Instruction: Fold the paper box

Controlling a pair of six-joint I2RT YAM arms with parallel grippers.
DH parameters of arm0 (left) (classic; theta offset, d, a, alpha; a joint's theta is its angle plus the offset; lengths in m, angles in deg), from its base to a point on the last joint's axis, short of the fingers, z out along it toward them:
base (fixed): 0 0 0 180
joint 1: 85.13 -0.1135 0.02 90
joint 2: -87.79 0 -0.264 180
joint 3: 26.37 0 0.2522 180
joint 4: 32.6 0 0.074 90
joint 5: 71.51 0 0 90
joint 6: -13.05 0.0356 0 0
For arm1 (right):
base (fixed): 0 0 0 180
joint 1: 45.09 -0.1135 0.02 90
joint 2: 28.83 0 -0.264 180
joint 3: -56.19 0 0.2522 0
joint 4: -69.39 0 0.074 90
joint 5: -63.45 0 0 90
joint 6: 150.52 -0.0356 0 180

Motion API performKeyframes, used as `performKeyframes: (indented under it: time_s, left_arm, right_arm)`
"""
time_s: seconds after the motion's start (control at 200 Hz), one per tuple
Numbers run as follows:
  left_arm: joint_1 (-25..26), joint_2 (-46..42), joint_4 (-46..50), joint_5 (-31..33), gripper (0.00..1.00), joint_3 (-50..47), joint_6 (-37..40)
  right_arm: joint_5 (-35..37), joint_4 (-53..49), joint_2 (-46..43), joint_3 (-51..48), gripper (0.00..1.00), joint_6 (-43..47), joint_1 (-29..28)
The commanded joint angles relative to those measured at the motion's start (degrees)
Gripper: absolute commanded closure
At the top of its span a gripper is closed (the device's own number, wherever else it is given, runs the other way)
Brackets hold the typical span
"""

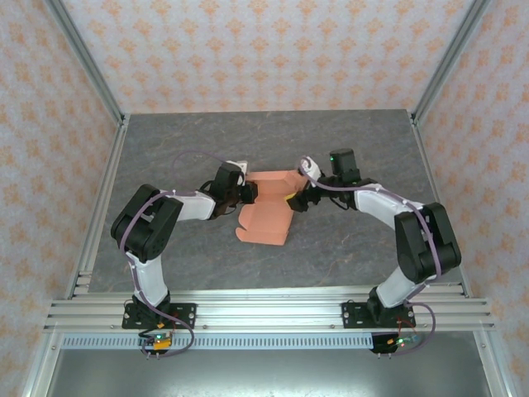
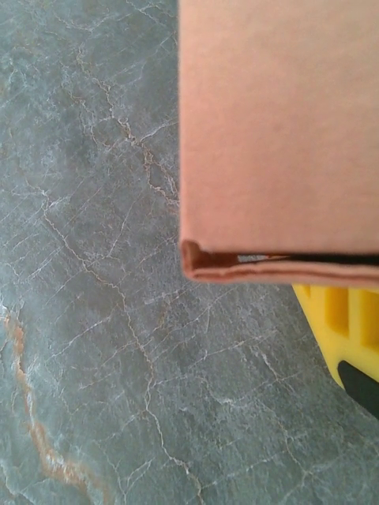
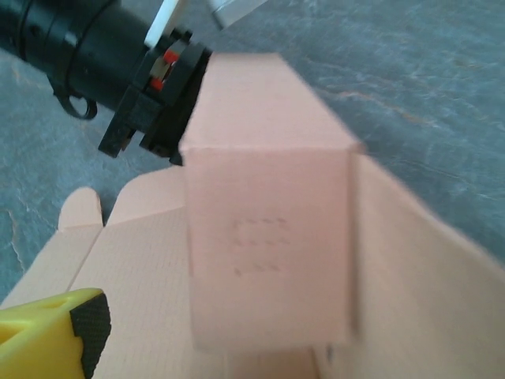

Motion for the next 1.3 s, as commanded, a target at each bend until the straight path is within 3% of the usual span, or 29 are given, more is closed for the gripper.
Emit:
performKeyframes:
  time_s: [0.0, 0.1, 0.25, 0.445, 0.711, 0.971, 1.116, 1.291]
  left_arm:
    - [0.1, -2.5, 2.9, 0.2, 1.0, 0.8, -0.6]
    - [0.0, -3.0, 3.8, 0.3, 1.0, 0.9, -0.5]
    - [-0.5, -4.1, 4.9, -2.4, 1.0, 1.0, -1.3]
    - [-0.6, -4.2, 3.5, -4.2, 1.0, -0.3, -2.3]
    - [-0.6, -3.7, 3.1, -6.2, 1.0, 0.5, -1.4]
    - [-0.7, -2.3, 2.8, -7.2, 1.0, 1.8, -2.0]
    - [-0.6, -2.5, 2.5, -6.2, 1.0, 1.6, -2.5]
    - [-0.6, -2.7, 3.2, -4.5, 1.0, 1.5, -3.0]
  right_arm:
    - [-3.6, 7.2, -5.0, -2.9, 0.03, -6.0, 1.5]
    - [-2.8, 11.5, -9.6, -5.1, 0.01, -13.7, 2.0]
    - [-0.4, 13.4, -15.8, -8.1, 0.01, -14.5, 3.5]
    - [-7.9, 8.8, -11.0, -5.5, 0.13, -11.1, 8.2]
    - [-16.0, -0.5, -3.8, -1.1, 0.25, -2.8, 8.0]
    - [-8.2, 7.6, -3.0, -2.4, 0.26, -6.7, 3.8]
    - [-2.9, 11.8, -2.7, -3.6, 0.4, -7.7, 1.7]
    - [6.0, 22.3, -2.8, -7.5, 0.44, -10.4, -1.8]
